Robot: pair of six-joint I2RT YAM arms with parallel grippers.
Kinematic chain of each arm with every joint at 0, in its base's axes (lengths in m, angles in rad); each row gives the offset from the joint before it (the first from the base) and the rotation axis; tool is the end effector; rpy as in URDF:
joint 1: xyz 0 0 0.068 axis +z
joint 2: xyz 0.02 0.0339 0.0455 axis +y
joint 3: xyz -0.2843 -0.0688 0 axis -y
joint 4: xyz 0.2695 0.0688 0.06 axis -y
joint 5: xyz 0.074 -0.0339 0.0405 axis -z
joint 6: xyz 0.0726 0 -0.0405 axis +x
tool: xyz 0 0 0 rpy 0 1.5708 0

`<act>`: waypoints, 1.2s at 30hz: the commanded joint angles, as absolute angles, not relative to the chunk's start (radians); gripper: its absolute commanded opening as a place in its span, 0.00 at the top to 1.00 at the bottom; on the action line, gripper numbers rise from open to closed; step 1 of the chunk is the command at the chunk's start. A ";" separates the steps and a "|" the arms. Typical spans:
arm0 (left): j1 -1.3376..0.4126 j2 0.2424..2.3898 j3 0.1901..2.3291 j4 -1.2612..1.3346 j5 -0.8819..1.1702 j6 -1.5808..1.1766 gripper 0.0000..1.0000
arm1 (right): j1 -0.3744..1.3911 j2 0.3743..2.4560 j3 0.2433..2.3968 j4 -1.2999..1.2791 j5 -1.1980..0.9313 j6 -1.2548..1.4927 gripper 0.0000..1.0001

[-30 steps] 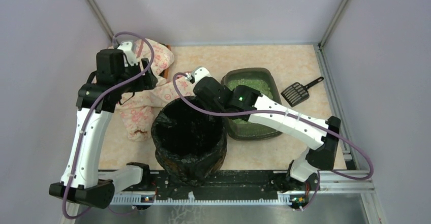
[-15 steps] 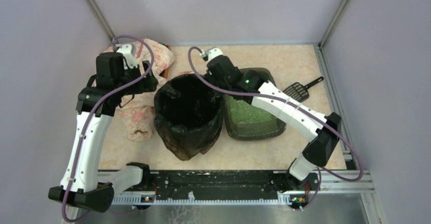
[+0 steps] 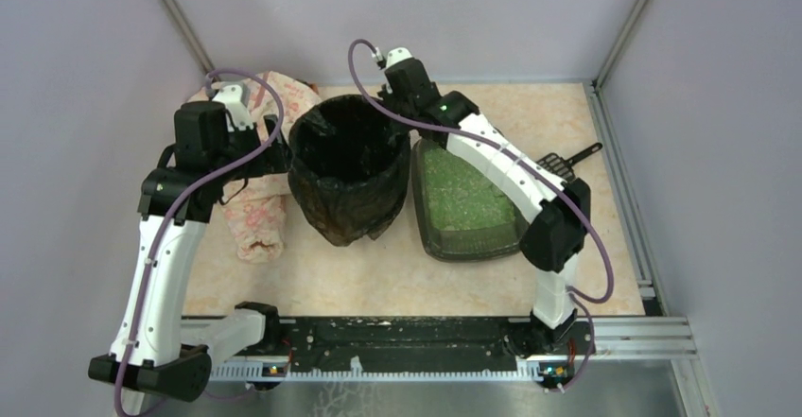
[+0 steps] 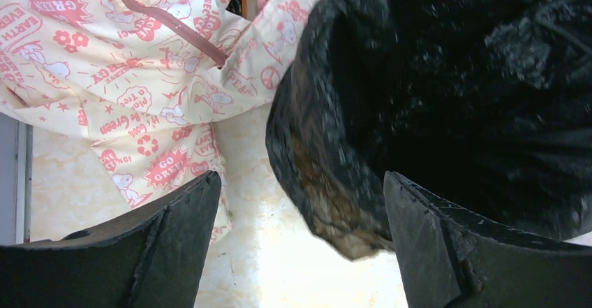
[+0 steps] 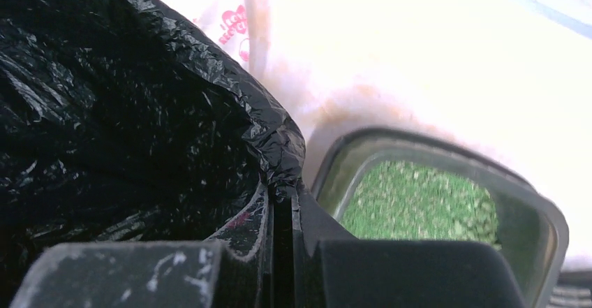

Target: Clean the litter box

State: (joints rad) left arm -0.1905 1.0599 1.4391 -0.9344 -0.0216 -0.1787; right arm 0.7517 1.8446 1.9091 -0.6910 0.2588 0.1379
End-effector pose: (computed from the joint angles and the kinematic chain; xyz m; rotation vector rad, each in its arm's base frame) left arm 0.2298 -0.0427 0.4397 -0.0002 2.1321 -0.1951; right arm 0.3624 0.3134 0.3799 -0.5198 2.1192 0.2227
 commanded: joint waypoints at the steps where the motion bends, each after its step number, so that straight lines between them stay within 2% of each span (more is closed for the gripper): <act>1: -0.198 1.038 1.434 -0.912 -0.012 -0.167 0.07 | 0.698 1.975 2.069 -0.652 0.277 0.108 1.00; 6: -0.199 1.025 1.419 -0.906 -0.005 -0.168 0.05 | 0.673 2.093 2.239 -0.708 0.260 0.098 1.00; 9: -0.198 1.024 1.418 -0.912 -0.005 -0.172 0.04 | 0.671 2.094 2.251 -0.711 0.232 0.101 0.99; 10: -0.198 1.025 1.417 -0.911 -0.005 -0.174 0.04 | 0.672 2.080 2.240 -0.701 0.217 0.105 0.90; 11: -0.199 1.027 1.418 -0.910 -0.006 -0.174 0.04 | 0.672 2.057 2.227 -0.691 0.195 0.109 0.71; 13: -0.198 1.027 1.417 -0.905 -0.005 -0.177 0.03 | 0.672 2.026 2.209 -0.679 0.151 0.114 0.49; 15: -0.198 1.020 1.413 -0.895 -0.005 -0.183 0.02 | 0.673 1.995 2.209 -0.683 0.142 0.115 0.36; 18: -0.198 1.011 1.404 -0.870 0.042 -0.177 0.01 | 0.673 1.936 2.194 -0.677 0.130 0.117 0.27; 22: -0.198 0.978 1.378 -0.817 0.129 -0.168 0.01 | 0.672 1.843 2.145 -0.639 0.116 0.128 0.22; 27: -0.202 0.907 1.350 -0.724 0.197 -0.179 0.01 | 0.672 1.690 2.010 -0.569 0.127 0.176 0.21; 31: -0.204 0.891 1.341 -0.668 0.391 -0.198 0.01 | 0.672 1.482 1.738 -0.456 0.190 0.221 0.21; 35: -0.205 0.822 1.309 -0.541 0.487 -0.202 0.01 | 0.653 1.314 1.485 -0.407 0.285 0.246 0.22; 36: -0.205 0.818 1.311 -0.520 0.521 -0.211 0.01 | 0.633 1.278 1.433 -0.412 0.301 0.259 0.15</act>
